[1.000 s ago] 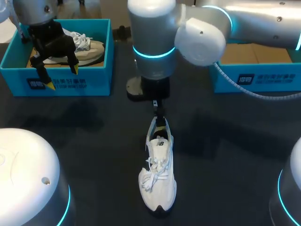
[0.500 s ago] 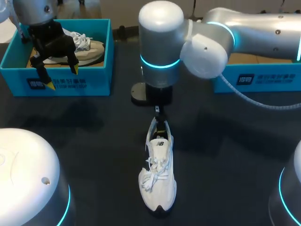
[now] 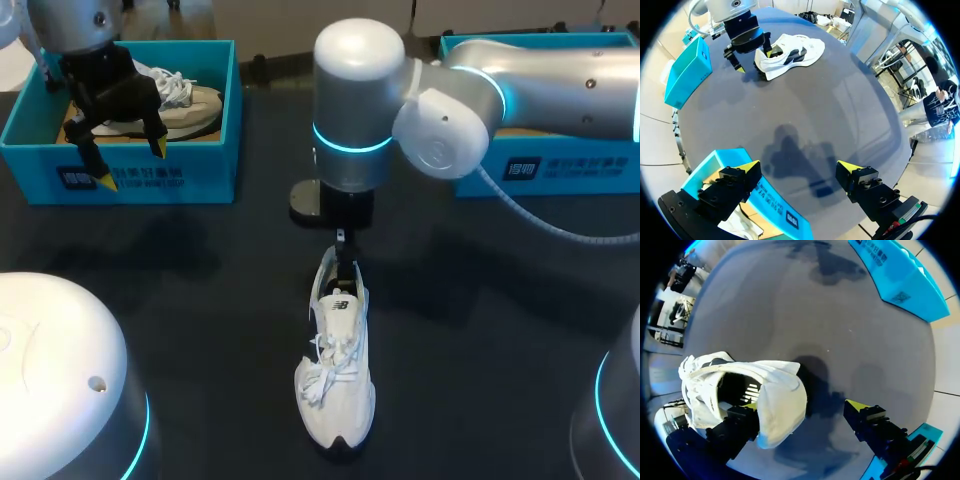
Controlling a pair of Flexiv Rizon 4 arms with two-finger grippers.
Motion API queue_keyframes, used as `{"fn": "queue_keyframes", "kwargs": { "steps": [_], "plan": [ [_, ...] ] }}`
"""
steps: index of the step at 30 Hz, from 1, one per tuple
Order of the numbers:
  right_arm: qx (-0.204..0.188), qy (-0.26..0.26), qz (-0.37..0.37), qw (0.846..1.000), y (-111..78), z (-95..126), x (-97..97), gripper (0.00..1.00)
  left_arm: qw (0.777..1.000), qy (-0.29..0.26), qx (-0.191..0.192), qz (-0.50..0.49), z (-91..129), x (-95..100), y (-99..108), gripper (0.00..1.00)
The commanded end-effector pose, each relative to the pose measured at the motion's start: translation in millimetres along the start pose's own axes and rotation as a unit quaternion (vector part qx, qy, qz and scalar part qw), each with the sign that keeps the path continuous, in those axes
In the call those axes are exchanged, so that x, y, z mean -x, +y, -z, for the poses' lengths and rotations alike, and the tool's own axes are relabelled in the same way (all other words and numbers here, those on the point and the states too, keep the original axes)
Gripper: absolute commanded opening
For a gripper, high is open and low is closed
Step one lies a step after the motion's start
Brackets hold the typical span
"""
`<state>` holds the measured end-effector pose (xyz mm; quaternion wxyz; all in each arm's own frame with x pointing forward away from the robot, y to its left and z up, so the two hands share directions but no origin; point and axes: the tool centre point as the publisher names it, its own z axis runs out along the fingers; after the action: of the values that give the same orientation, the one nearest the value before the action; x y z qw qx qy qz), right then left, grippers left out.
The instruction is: Take the shoe out of the shoebox, open the shoe tongue, remove and reinsert the insole, then place the shoe into the shoebox
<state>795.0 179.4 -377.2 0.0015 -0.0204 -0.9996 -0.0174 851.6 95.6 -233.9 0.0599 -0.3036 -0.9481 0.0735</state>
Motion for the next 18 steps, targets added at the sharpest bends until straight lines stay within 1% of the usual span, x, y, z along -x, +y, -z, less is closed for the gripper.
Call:
{"fn": "queue_keyframes", "kwargs": {
  "steps": [1,3,4,6,9,11,12,14,16,18],
  "plan": [
    [0.001,0.006,-0.002,1.000,4.8,-9.1,3.0,0.95,1.000,0.000,0.001,0.000,0.9,-0.7,-0.2,1.00],
    [0.000,0.008,-0.003,1.000,6.0,-10.8,3.1,0.89,1.000,0.000,0.001,0.000,0.9,-0.7,-0.2,1.00],
    [-0.003,0.012,-0.007,1.000,6.7,-11.8,2.9,0.89,1.000,0.000,0.001,0.000,0.9,-0.7,-0.2,1.00],
    [-0.001,0.013,-0.010,1.000,7.2,-14.1,2.7,0.82,1.000,0.000,0.001,0.000,0.9,-0.7,-0.2,1.00],
    [0.001,0.017,-0.012,1.000,7.7,-17.3,2.8,0.65,1.000,0.000,0.001,0.000,0.9,-0.7,-0.2,1.00],
    [0.000,0.018,-0.014,1.000,7.6,-18.3,2.9,0.57,1.000,0.000,0.001,0.000,0.9,-0.7,-0.2,1.00],
    [0.000,0.018,-0.015,1.000,7.7,-18.5,2.8,0.49,1.000,0.000,0.001,0.000,0.9,-0.7,-0.2,1.00],
    [-0.005,0.020,-0.020,1.000,8.0,-18.7,1.9,0.39,1.000,0.000,0.001,0.000,0.9,-0.7,-0.2,1.00],
    [-0.005,0.018,-0.023,1.000,8.6,-17.5,0.1,0.00,1.000,0.000,0.001,0.000,0.9,-0.7,-0.2,1.00],
    [-0.009,0.015,-0.027,0.999,9.0,-13.9,-1.2,0.00,1.000,0.000,0.001,0.000,0.9,-0.7,-0.2,1.00]
  ]
}}
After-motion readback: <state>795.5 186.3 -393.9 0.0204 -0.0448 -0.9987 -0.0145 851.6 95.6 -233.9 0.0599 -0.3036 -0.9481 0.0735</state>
